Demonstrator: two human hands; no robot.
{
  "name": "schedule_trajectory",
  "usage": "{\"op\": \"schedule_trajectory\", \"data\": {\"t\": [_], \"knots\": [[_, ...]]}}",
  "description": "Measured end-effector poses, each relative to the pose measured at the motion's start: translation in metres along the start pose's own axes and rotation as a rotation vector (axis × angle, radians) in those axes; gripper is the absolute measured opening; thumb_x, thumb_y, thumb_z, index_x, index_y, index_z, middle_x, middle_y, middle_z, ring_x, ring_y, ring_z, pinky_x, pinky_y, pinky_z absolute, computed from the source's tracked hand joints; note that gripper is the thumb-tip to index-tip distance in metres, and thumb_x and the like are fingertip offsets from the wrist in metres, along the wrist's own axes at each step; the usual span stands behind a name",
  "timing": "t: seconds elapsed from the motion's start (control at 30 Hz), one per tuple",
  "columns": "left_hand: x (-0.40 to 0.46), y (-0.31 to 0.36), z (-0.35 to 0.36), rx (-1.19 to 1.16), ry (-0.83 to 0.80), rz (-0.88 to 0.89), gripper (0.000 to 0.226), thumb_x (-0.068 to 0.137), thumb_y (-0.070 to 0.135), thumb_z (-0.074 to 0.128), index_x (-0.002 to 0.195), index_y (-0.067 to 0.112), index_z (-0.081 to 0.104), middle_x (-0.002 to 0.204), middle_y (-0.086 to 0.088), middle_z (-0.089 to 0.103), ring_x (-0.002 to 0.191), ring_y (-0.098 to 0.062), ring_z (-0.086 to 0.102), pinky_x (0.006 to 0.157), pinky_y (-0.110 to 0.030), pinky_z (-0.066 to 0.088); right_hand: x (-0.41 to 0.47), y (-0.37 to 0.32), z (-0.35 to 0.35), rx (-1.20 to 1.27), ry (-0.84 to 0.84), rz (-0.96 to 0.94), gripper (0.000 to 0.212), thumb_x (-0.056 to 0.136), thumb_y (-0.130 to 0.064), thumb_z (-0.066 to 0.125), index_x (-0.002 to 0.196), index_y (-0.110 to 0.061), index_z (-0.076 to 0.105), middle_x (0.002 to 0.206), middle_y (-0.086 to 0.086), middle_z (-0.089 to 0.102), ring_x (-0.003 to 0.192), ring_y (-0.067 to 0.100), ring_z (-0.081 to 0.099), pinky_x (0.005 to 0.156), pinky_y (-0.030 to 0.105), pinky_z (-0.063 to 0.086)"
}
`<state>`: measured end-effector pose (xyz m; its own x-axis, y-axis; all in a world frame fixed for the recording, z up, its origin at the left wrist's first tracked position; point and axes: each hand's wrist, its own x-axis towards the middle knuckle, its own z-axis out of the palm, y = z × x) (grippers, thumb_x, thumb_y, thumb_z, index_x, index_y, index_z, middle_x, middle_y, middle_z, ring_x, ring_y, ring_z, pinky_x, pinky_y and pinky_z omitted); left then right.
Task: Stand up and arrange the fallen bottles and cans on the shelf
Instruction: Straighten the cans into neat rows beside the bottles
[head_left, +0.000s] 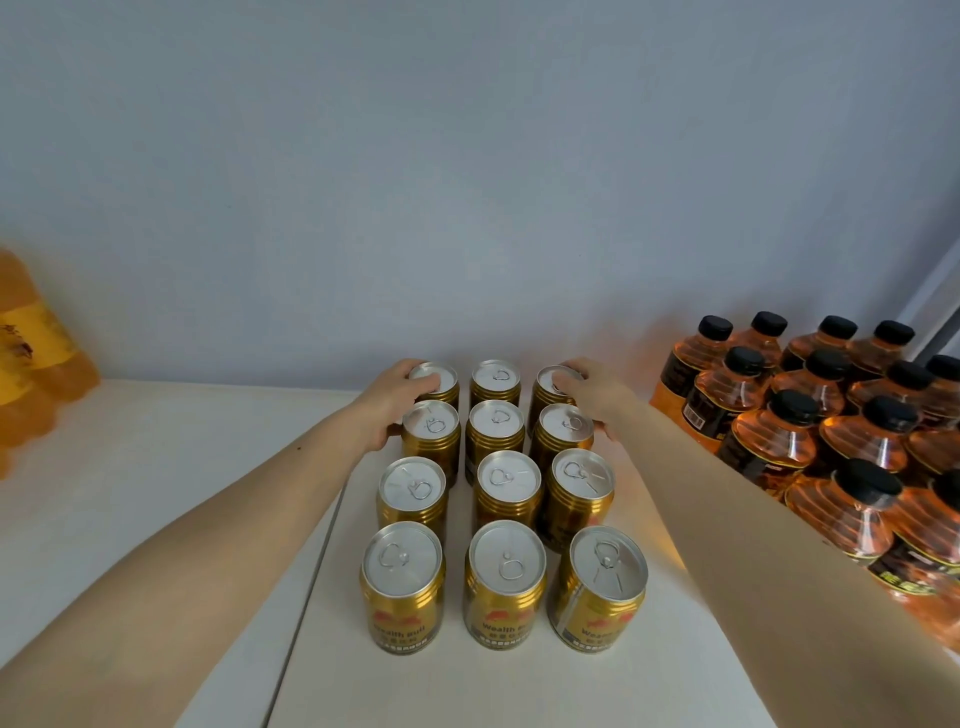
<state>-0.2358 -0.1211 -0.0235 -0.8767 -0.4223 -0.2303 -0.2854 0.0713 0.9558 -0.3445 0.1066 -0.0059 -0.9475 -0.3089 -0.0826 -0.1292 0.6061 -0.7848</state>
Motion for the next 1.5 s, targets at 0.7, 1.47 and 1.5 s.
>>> {"op": "schedule_trajectory", "data": {"t": [0.7, 1.47, 1.5], "knots": [[-0.071, -0.029, -0.003, -0.106, -0.095, -0.029, 0.051, 0.085, 0.05, 0.06, 0.13, 0.033, 0.047, 0.106, 0.006, 0.067, 0.088, -0.014, 0.069, 0.06, -0.027, 0.055, -0.052, 0.013, 0.0, -0.121, -0.125, 0.127, 0.05, 0.091, -0.057, 0.048, 0.123, -0.019, 0.049, 0.097, -0.002, 0.06, 0.079, 0.013, 0.057, 0.064, 0.027, 0.043], [-0.132, -0.054, -0.01, -0.162, -0.184, -0.015, 0.039, 0.082, 0.053, 0.056, 0.118, 0.037, 0.057, 0.109, 0.008, 0.07, 0.1, -0.012, 0.066, 0.077, -0.028, 0.052, -0.111, 0.037, -0.011, -0.005, -0.257, 0.197, 0.046, 0.093, -0.06, 0.037, 0.118, -0.025, 0.053, 0.115, -0.002, 0.063, 0.101, 0.018, 0.059, 0.076, 0.03, 0.046], [-0.133, -0.054, -0.009, -0.16, -0.175, -0.013, 0.04, 0.083, 0.053, 0.055, 0.12, 0.037, 0.056, 0.11, 0.007, 0.069, 0.102, -0.013, 0.066, 0.078, -0.029, 0.052, -0.111, 0.037, -0.011, -0.016, -0.255, 0.196, 0.047, 0.093, -0.061, 0.037, 0.119, -0.024, 0.053, 0.115, -0.001, 0.064, 0.099, 0.017, 0.059, 0.074, 0.03, 0.047]]}}
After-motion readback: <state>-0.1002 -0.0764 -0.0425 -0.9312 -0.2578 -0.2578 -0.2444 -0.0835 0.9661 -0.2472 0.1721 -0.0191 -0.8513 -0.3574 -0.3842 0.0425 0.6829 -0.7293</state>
